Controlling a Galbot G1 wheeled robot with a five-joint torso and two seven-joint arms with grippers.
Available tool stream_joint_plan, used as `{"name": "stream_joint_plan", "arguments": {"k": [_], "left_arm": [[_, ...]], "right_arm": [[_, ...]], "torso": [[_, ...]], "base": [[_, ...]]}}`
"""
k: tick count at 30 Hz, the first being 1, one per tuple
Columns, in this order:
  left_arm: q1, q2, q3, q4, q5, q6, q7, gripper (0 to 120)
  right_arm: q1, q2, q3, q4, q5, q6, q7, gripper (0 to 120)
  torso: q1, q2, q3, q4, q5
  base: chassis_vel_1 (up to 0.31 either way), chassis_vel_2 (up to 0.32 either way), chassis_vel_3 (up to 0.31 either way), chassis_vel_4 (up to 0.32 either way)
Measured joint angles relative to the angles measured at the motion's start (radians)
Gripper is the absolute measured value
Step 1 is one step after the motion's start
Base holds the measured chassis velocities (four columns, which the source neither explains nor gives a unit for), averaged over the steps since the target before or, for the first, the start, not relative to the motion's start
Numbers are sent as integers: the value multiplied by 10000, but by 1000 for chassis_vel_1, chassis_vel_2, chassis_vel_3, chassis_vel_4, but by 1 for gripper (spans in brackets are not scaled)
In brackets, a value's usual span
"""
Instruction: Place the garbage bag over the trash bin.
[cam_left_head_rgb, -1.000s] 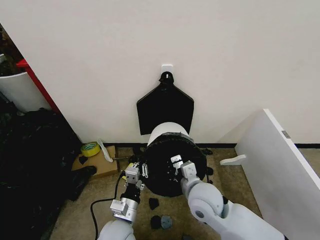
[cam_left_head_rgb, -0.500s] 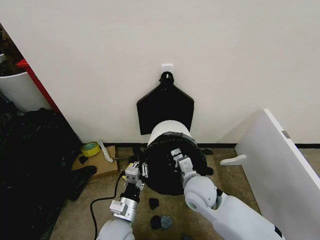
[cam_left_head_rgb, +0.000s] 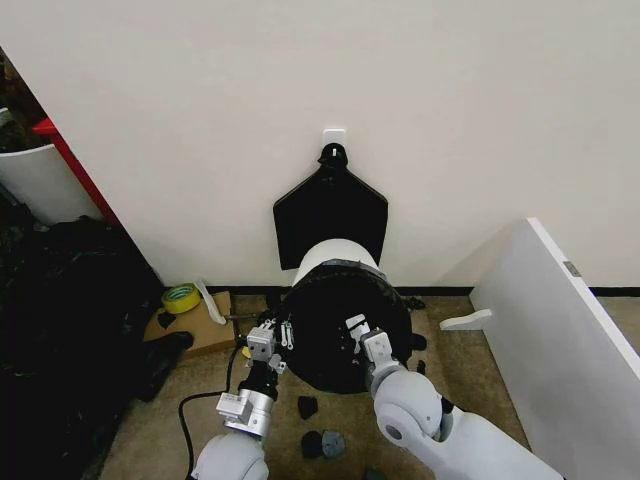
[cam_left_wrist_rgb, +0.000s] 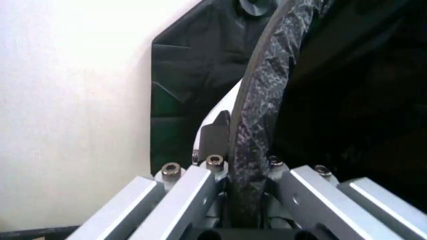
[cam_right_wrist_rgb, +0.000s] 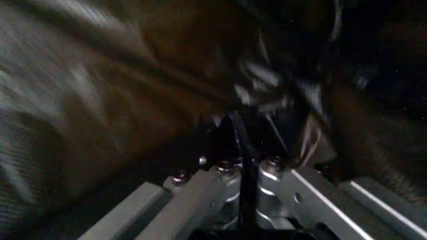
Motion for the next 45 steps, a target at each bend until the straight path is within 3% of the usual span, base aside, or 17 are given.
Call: {"name": "stream_joint_plan", "arguments": {"k": [6,12,23,36,45], "left_arm": [[-6,-14,-6,32,-1,-1,-3,0],[-14,-71,57,104,-5,16,-4,0],[66,-58,63,43,18,46,-5,0],[38,-27,90,113,20,46,-2,0],[130,-10,110,69,48,46,1,0]], "right_arm": [[-36,-108,67,97,-729,699,-808,0],[219,165,43,-677,-1869,1257,-1217,0],[1020,537,23,-1750,-1625,531,-467,0],[95,541,-208,-1572,-3873,1853,-1058,0],[625,734,-256,-2231,-3754,1418,-645,0]], "torso": [[0,0,0,-1,0],[0,0,0,-1,1],[0,0,0,0,0],[0,0,0,-2,0],[0,0,0,1,0]], "base": [[0,0,0,0],[0,0,0,0],[0,0,0,0],[0,0,0,0],[0,0,0,0]]}}
